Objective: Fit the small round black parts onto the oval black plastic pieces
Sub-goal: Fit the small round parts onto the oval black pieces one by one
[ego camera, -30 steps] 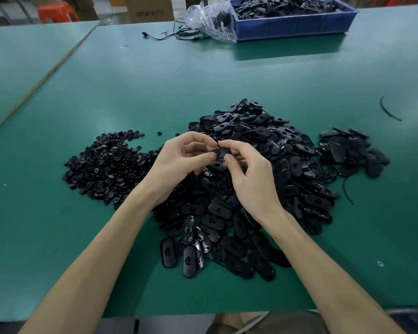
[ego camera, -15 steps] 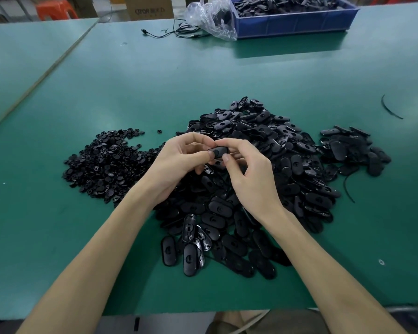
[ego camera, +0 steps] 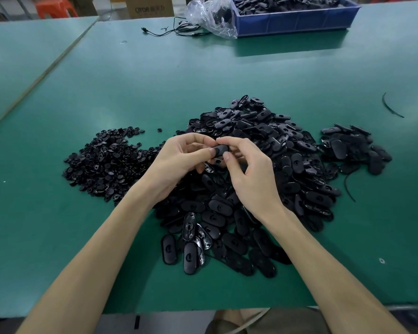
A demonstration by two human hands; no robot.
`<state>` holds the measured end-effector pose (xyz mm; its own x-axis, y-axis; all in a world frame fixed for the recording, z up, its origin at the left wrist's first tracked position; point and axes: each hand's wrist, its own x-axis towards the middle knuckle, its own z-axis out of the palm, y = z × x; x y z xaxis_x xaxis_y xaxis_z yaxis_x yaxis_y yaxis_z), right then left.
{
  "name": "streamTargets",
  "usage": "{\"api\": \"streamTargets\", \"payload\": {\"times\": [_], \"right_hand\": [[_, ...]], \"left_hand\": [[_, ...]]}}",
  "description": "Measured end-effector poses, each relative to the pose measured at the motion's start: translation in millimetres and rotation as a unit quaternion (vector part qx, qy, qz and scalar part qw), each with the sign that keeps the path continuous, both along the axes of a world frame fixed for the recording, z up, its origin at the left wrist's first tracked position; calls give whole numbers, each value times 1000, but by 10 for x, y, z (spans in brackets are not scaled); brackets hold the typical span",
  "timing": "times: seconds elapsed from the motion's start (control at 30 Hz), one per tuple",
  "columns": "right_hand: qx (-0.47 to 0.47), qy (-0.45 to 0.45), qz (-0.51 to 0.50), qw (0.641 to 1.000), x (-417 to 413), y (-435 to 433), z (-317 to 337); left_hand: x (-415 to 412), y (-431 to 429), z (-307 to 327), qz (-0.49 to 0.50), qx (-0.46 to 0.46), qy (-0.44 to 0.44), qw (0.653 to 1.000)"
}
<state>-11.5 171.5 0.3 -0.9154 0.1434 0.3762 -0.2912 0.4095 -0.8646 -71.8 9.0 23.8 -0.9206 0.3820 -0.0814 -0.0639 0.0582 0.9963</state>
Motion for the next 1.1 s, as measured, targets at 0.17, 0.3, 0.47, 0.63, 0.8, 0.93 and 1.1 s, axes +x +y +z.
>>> {"api": "streamTargets", "payload": {"times": [0.17,0.3,0.47,0.63,0.8,0.93,1.1], "right_hand": [[11,10,5,1000,3,0,1],[9,19,7,1000,1,-2,-11],[10,27,8,1000,-9,-3,-35],[14,36,9,999,-9,-7,-31],[10,31,1,999,-5,-4,-3],[-38,11,-2,999,3,9,9],[-80,-22,-4,997,6,27,-8]], "left_hand": [[12,-10,33,-8,-2,-10,1000],[14,-8,42,-9,-1,-16,1000],[23,-2,51,-10,-3,-20,1000],[30,1,52,-5,-2,-17,1000],[26,0,55,0,4,-4,1000],[23,4,31,-5,7,14,1000],[-1,6,-20,7,24,12,1000]]}}
